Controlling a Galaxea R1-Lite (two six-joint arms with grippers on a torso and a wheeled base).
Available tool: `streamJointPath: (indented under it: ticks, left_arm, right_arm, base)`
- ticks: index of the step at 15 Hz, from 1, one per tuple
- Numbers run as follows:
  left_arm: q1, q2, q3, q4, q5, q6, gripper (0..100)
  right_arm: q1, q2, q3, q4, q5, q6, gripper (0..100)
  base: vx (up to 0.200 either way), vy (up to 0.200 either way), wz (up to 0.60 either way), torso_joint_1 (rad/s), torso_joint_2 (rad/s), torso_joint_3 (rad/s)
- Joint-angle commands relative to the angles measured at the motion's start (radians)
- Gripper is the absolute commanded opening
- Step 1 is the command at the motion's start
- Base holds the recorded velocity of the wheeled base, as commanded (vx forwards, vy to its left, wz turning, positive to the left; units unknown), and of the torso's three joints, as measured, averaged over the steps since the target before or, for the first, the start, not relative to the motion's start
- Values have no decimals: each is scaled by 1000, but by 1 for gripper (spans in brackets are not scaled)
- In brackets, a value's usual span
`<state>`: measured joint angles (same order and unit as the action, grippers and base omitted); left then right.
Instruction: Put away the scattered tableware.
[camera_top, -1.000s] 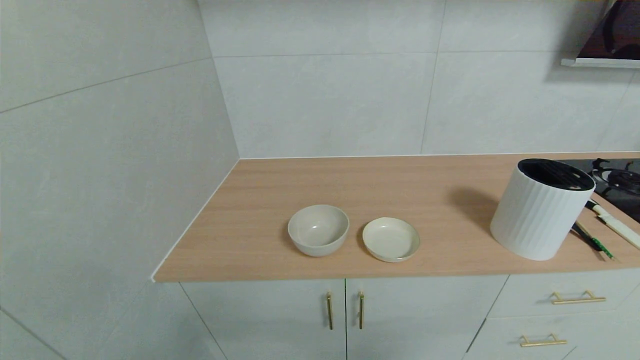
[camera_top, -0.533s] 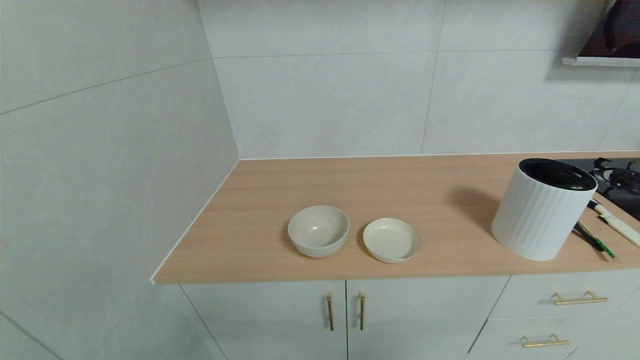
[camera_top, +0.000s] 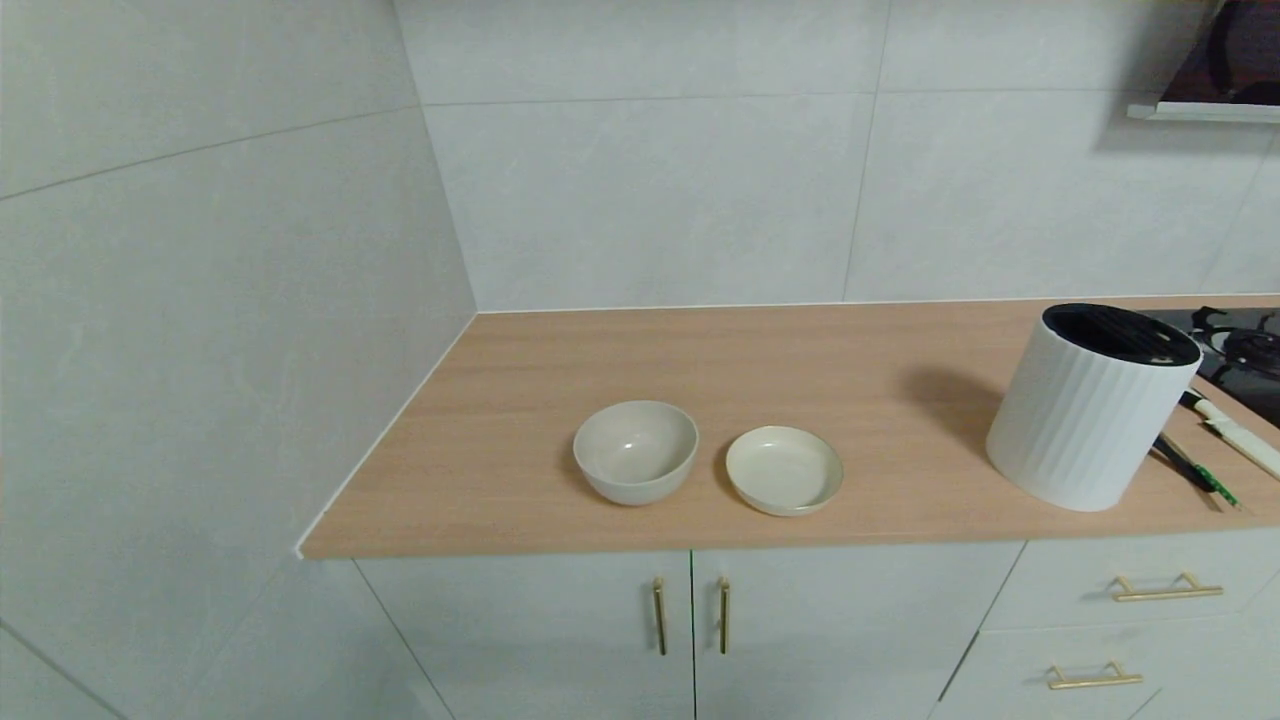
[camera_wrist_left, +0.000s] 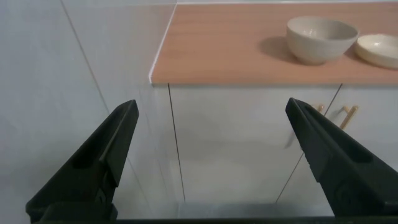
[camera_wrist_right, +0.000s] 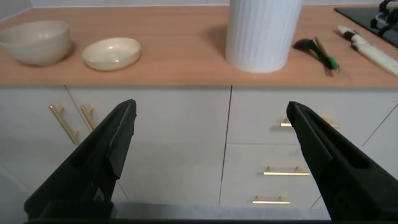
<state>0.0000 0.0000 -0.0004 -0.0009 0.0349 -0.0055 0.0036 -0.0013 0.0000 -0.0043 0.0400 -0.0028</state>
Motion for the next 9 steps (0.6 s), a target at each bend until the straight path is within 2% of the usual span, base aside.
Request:
streamJointPath:
  ticks: [1,9]
  left_arm:
    - [0,0,0,-1,0,-1,100]
    - [0,0,0,-1,0,-1,100]
  right_arm:
    - [-1,1,0,0,1,0,100]
    - [-1,1,0,0,0,0,100]
  base:
    - [0,0,0,-222,515,261]
    - [0,0,0,-237,539,297]
